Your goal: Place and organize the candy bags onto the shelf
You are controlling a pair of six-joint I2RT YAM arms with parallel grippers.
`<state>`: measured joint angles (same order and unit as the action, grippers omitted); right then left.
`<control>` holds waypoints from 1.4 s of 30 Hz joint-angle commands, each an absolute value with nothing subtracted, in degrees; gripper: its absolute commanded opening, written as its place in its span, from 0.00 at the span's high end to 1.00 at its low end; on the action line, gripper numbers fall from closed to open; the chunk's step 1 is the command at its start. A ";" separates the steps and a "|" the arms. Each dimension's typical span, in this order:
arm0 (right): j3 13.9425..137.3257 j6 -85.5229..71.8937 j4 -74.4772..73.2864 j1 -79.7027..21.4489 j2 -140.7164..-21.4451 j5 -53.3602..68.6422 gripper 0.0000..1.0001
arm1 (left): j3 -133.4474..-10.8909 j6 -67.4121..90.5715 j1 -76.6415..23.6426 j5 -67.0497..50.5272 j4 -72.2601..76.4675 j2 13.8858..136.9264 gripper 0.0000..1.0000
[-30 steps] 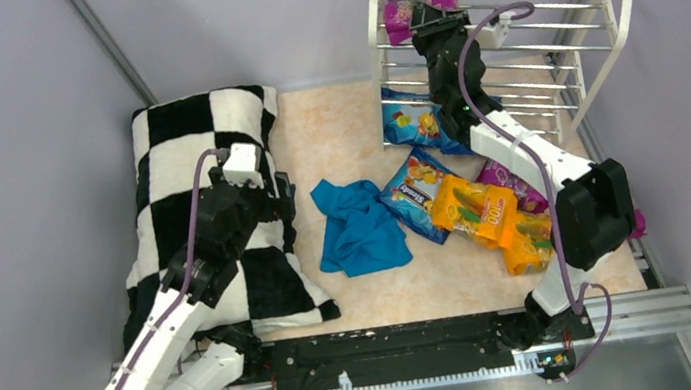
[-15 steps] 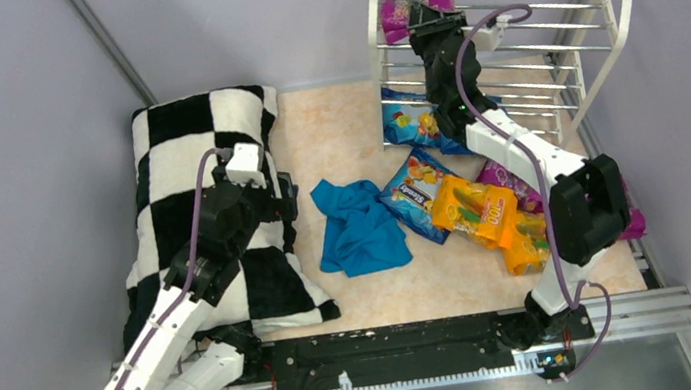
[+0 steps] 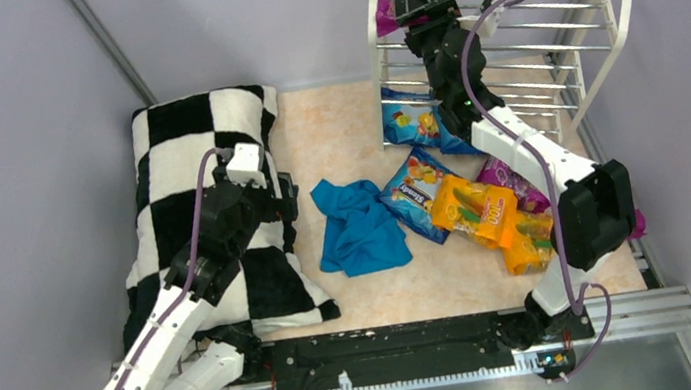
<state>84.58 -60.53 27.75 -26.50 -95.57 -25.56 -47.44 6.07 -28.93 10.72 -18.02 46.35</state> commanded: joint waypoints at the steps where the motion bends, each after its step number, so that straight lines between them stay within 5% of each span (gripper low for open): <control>1: 86.67 -58.71 17.78 -26.94 -92.51 -18.59 0.24 | -47.00 6.56 -28.92 10.25 -15.32 46.11 0.01; 12: 84.86 -55.09 3.77 -26.05 -85.64 -7.45 0.15 | -47.02 6.31 -28.92 10.60 -15.55 46.51 0.01; 20: 70.35 -38.44 2.65 -30.84 -80.62 22.26 0.08 | -47.90 6.69 -28.78 10.62 -16.50 48.26 0.01; 27: 64.28 -18.11 -24.60 -38.44 -74.62 1.99 0.07 | -50.86 9.86 -28.75 3.42 -19.36 52.65 0.01; 36: 61.93 -13.18 -28.74 -38.49 -59.99 -19.36 0.07 | -44.74 37.03 -31.31 -23.03 -5.54 59.88 0.01; 42: 58.75 -11.72 -26.91 -38.47 -50.31 -22.84 0.06 | -44.04 50.42 -49.73 -12.05 10.14 72.30 0.01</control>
